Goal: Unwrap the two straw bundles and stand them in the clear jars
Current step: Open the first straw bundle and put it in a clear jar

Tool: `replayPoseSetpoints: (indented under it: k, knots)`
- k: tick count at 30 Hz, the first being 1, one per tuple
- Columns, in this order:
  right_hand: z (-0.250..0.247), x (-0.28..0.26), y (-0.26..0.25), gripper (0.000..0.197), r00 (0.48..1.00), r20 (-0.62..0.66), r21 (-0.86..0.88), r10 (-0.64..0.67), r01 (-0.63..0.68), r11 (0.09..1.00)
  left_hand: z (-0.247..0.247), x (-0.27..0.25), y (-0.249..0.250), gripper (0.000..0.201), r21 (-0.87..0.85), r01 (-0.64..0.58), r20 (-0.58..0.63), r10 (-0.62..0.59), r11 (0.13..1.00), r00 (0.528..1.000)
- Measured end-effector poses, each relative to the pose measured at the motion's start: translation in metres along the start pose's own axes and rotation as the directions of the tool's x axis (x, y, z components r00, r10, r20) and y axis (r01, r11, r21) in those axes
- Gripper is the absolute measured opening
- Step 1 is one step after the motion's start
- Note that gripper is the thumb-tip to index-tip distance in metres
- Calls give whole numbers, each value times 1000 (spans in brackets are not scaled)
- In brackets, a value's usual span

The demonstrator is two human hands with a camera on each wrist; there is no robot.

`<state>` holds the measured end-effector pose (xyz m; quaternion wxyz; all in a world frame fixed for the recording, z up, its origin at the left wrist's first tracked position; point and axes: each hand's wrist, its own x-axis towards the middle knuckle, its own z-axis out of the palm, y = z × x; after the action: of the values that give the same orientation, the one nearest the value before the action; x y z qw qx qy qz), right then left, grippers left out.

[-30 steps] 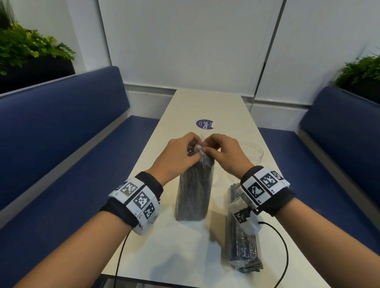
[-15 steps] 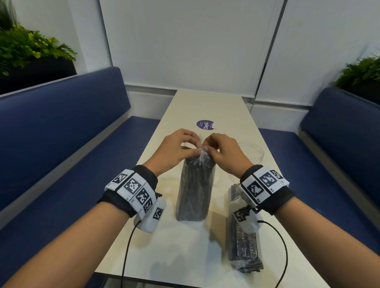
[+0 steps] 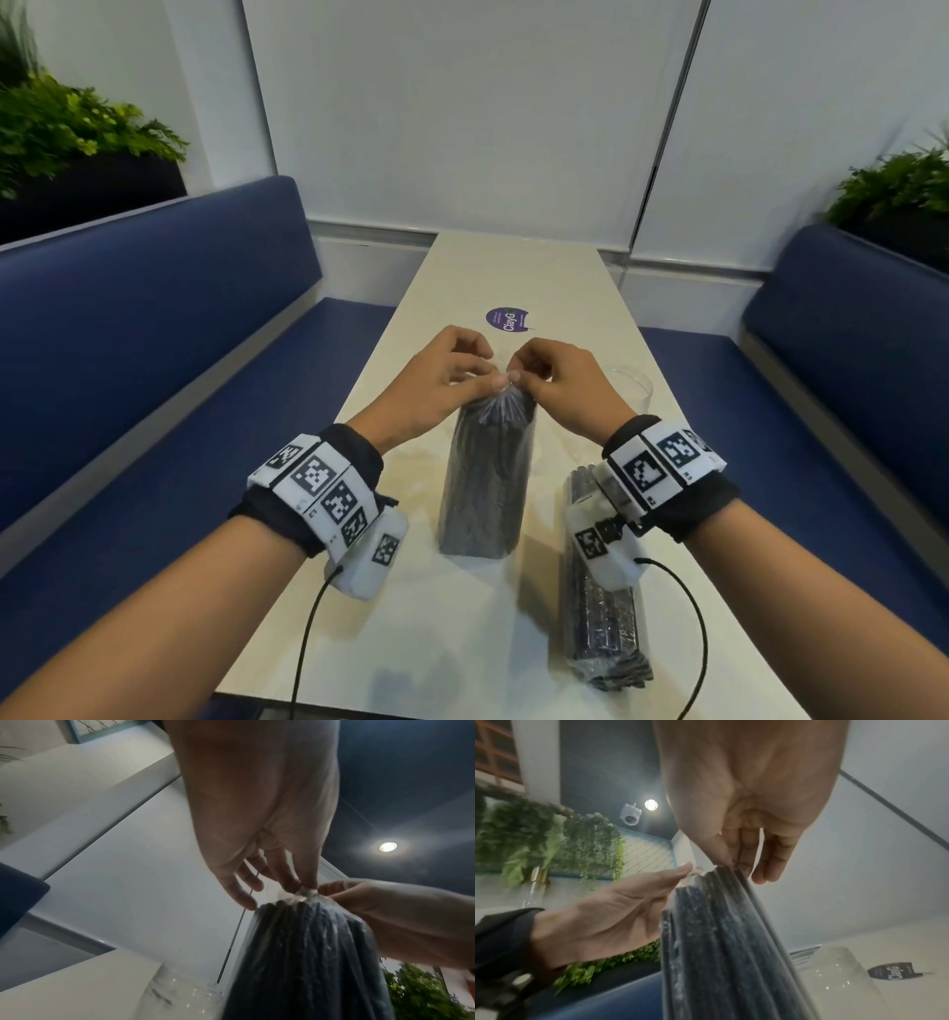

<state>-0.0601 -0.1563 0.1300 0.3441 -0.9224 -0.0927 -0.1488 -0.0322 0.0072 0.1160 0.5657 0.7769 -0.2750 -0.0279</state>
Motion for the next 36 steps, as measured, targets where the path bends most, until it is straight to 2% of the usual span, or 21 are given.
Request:
replayPoseSetpoints:
  k: [2,4,6,7,9,11,13,15,17,19,21,23,25,27,29,32,34,36]
  knots:
    - [2,-3,-1,10,1000,-13,-33,-27,27,999,2,-2,-3,23,30,42,-23,-41,999,999]
    - [5,-5,-4,10,997,-19,-74,-74,72,995,0,0,-5,21,258,34,-11,-33,966,999]
    - [4,-6,-4,10,995,-21,-87,-96,93,992,-2,2,-4,22,477,-46,57,22,878,998]
    - [3,-5,-3,10,996,-20,-80,-92,90,993,-2,3,-4,23,484,-93,78,63,870,995]
    - [1,-4,-2,10,997,-12,-37,-70,69,997,-1,4,-4,16,367,-157,73,140,917,987]
    - [2,-3,-1,10,999,-9,12,-52,52,999,2,3,-7,8,208,-173,44,167,963,985]
    - [4,-3,0,9,998,-16,3,-56,57,998,4,-1,-12,7,155,-145,9,145,977,989]
    - [7,-3,2,9,997,-18,-60,-72,71,996,2,-2,-16,9,302,-105,-28,119,948,992]
    - [9,-4,3,9,996,-19,-114,-92,89,989,-2,-3,-12,22,518,-86,-21,114,851,993]
    - [9,-3,4,9,994,-16,-122,-105,102,987,-4,-2,-5,27,583,-122,13,141,803,990]
    - [8,-1,4,9,996,-14,-79,-87,85,993,-3,-2,-1,23,525,-217,48,225,823,973]
    - [6,1,4,10,999,-12,-9,-47,47,999,-1,-4,-3,16,411,-271,18,289,870,957]
    - [3,1,4,10,1000,-24,23,-12,12,1000,0,-7,-9,12,250,-228,-68,252,941,965]
    - [1,1,5,10,999,-49,17,-17,18,1000,2,-8,-13,14,122,-127,-113,141,984,984]
    - [1,1,3,10,996,-53,-16,-67,66,998,4,-7,-14,19,194,-60,-104,82,979,991]
    - [5,1,1,9,990,-24,-90,-136,134,987,4,-4,-10,26,450,-79,-25,101,889,995]
    - [5,3,1,9,988,-25,-87,-150,147,985,3,-1,-7,23,423,-139,-8,158,895,987]
    - [4,5,6,10,989,-27,-90,-147,144,985,2,-4,-2,13,235,-167,-47,183,957,982]
